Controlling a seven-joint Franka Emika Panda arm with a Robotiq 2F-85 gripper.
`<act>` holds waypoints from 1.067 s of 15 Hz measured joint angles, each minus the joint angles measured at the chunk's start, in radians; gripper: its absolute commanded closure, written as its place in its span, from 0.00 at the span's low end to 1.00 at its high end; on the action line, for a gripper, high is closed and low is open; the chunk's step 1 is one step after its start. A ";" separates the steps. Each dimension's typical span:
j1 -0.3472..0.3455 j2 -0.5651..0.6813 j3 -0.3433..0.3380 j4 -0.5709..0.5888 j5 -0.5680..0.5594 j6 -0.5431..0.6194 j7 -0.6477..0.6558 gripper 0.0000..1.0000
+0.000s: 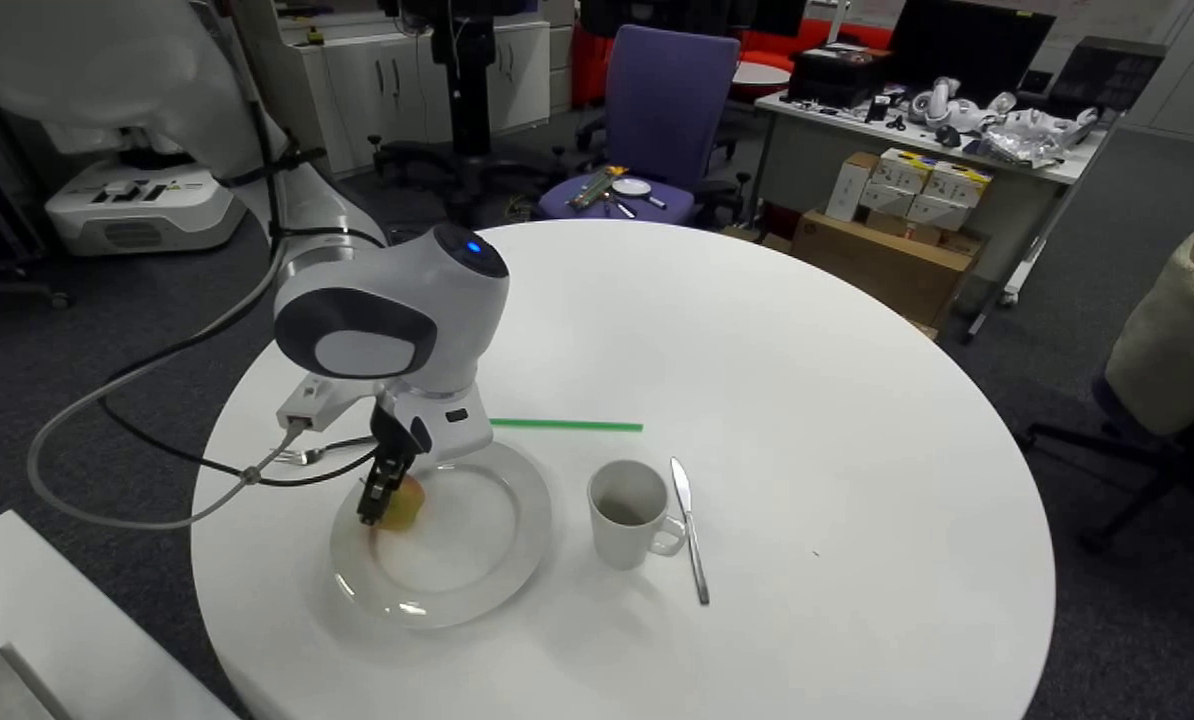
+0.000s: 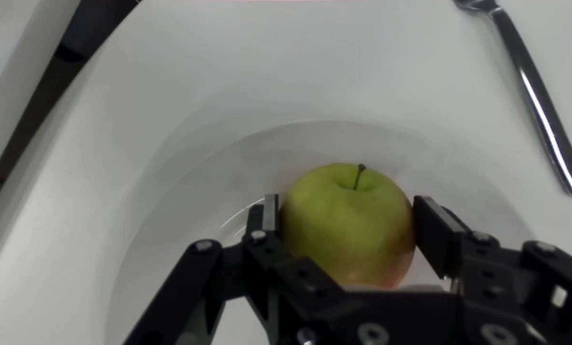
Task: Put the objects on the table on the plate
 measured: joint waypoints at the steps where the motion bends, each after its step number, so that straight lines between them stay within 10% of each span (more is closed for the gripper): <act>1: -0.004 0.005 0.001 0.006 0.034 -0.003 -0.036 0.52; 16: -0.145 0.132 -0.009 0.156 0.415 -0.322 -0.457 0.52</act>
